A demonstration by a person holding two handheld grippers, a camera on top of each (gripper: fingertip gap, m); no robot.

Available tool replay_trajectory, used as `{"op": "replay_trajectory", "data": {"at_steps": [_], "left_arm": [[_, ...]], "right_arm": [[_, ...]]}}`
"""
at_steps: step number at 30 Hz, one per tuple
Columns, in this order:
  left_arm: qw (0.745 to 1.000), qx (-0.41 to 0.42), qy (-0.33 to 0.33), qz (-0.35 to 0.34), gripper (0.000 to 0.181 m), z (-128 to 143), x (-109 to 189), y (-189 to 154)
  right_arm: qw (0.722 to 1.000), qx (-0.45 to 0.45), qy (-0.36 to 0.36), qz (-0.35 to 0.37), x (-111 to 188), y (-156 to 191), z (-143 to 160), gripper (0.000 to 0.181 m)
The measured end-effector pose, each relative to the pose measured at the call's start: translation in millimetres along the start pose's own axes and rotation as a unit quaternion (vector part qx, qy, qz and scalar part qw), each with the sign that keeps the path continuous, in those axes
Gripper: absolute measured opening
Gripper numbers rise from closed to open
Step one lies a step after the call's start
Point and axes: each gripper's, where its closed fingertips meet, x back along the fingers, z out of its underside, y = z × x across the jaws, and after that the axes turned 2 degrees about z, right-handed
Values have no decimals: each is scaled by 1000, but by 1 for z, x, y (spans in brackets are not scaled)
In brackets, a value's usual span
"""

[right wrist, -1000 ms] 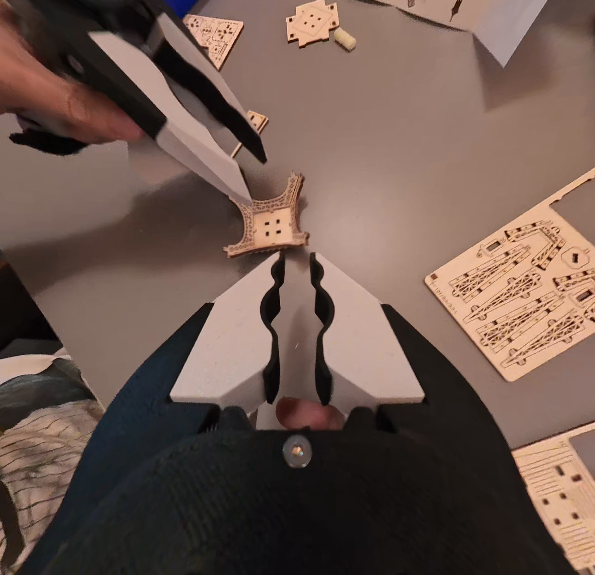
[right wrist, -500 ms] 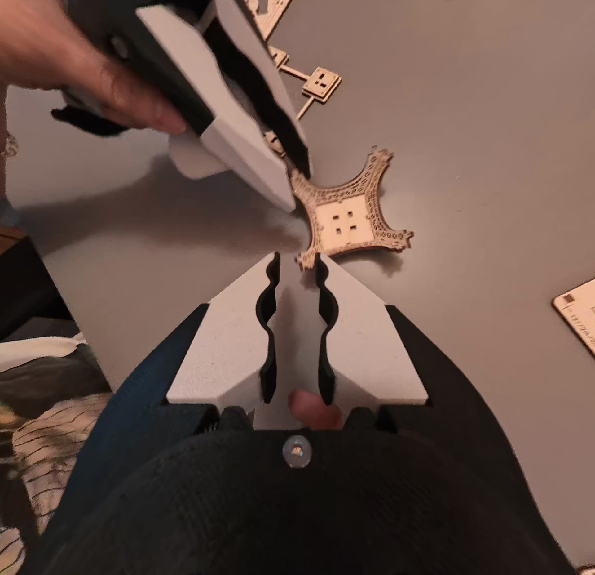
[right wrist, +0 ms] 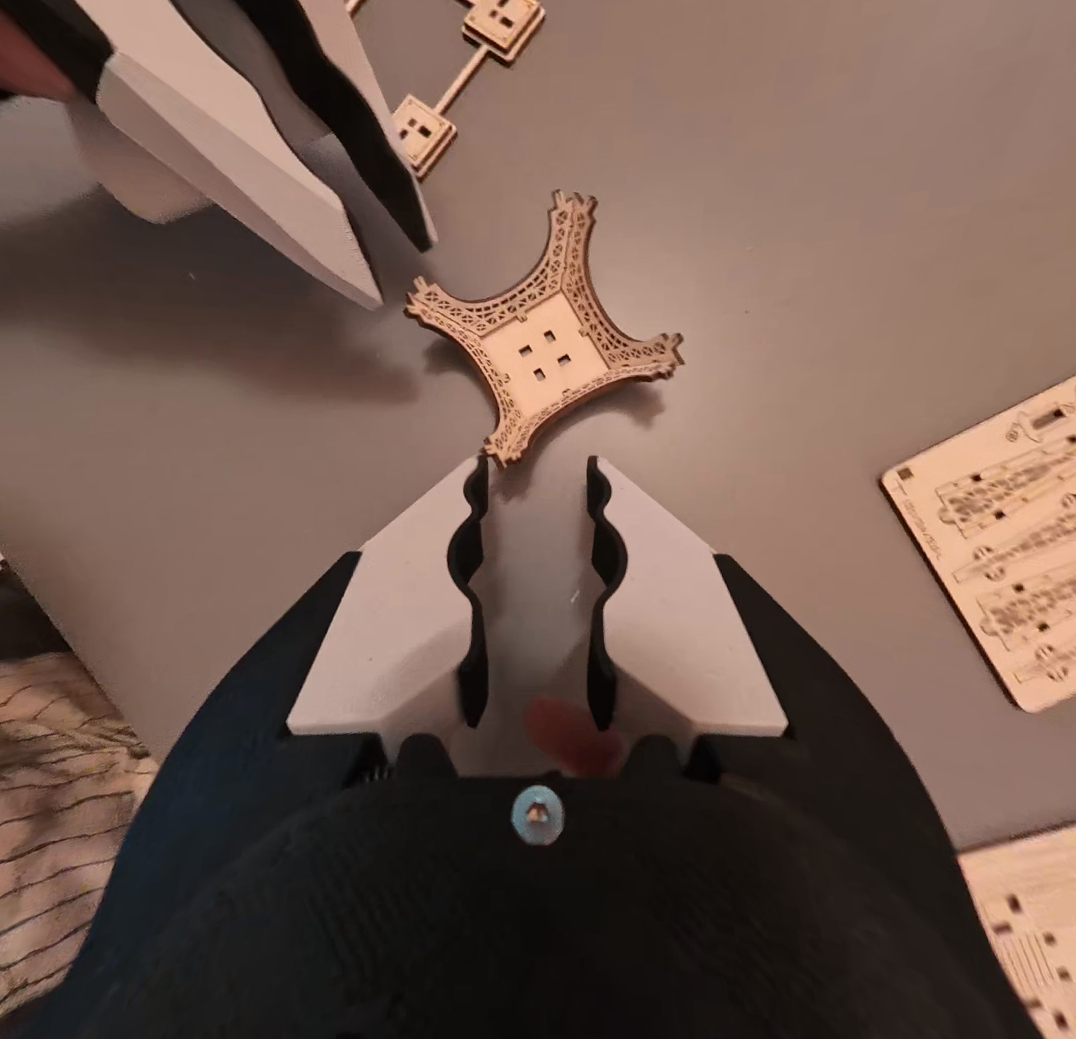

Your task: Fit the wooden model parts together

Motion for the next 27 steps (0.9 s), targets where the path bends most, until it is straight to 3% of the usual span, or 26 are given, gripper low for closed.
{"op": "replay_trajectory", "data": {"at_steps": [3, 8, 10, 13, 16, 19, 27], "left_arm": [[1000, 9, -15, -5, 28, -1, 4, 7], [999, 16, -39, 6, 28, -3, 13, 11], [999, 13, -47, 8, 28, -5, 16, 12], [999, 14, -53, -2, 28, -5, 18, 20], [998, 25, -62, 1, 28, -5, 19, 27], [997, 32, -73, 13, 28, -7, 19, 28], [995, 45, -92, 15, 28, -9, 25, 38]], "right_arm": [[1000, 3, 2, 13, -5, -10, -1, 28], [988, 7, 13, 156, 8, -87, 3, 28], [993, -15, 5, 121, 9, -83, 2, 28], [999, -10, -35, 23, 13, -42, -12, 29], [999, 15, -35, -9, 6, -22, -17, 32], [1000, 22, -7, -2, -8, -29, -15, 34], [994, 45, 18, 98, -16, -84, -27, 32]]}}
